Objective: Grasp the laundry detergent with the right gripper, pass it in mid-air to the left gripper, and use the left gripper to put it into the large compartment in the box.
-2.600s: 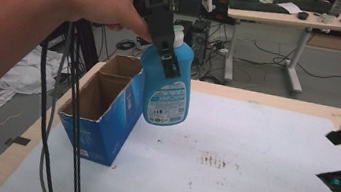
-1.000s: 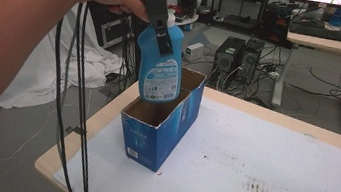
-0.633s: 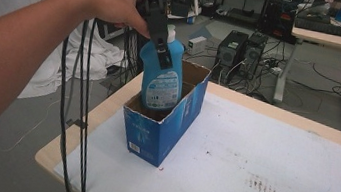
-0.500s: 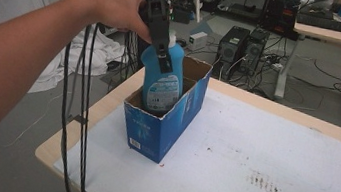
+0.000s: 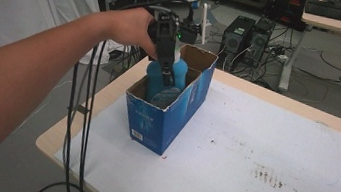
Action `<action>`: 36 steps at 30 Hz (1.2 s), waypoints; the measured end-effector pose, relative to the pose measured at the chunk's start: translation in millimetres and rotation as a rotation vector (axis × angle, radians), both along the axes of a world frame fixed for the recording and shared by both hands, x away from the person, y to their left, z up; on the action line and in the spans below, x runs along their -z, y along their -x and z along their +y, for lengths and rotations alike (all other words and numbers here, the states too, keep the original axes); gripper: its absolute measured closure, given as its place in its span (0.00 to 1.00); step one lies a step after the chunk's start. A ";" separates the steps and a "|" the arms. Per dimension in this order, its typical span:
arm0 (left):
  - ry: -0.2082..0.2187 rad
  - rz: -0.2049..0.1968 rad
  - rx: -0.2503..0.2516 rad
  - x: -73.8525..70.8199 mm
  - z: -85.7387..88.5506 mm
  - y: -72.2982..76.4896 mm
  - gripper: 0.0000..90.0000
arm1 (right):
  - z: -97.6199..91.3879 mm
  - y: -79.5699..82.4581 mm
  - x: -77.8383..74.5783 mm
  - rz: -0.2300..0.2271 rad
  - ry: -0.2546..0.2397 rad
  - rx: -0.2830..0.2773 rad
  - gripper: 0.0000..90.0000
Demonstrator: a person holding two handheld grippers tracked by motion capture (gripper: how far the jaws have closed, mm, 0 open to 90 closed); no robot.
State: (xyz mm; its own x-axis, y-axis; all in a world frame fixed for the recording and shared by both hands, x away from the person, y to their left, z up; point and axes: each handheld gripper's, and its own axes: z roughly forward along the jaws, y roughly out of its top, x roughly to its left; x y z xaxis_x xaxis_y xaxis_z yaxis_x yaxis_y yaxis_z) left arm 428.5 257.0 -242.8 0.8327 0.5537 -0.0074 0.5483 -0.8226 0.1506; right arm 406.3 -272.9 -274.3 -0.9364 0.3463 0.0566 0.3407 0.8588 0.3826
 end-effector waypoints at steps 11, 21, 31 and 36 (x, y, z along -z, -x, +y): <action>-0.032 0.011 0.003 23.7 -1.4 0.5 0.42 | 0.3 -0.6 3.8 -0.003 -0.001 -0.002 0.02; -0.055 0.038 -0.005 38.3 -1.4 -0.7 0.42 | -0.3 0.8 7.0 0.003 0.002 0.007 0.02; -0.052 0.026 -0.027 40.8 -0.1 -2.2 0.42 | 0.7 -0.2 8.4 -0.001 0.006 0.012 0.02; -0.029 0.011 -0.061 36.3 3.6 -3.6 0.37 | 3.1 -0.3 9.6 -0.010 0.018 0.016 0.02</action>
State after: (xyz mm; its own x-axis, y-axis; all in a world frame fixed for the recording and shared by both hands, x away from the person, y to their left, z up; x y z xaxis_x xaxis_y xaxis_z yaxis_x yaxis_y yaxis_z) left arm 432.1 260.6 -279.0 0.7976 0.6032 0.0010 0.5986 -0.7919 0.1208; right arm 406.6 -269.8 -283.8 -0.9311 0.3624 0.0415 0.3511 0.8598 0.3708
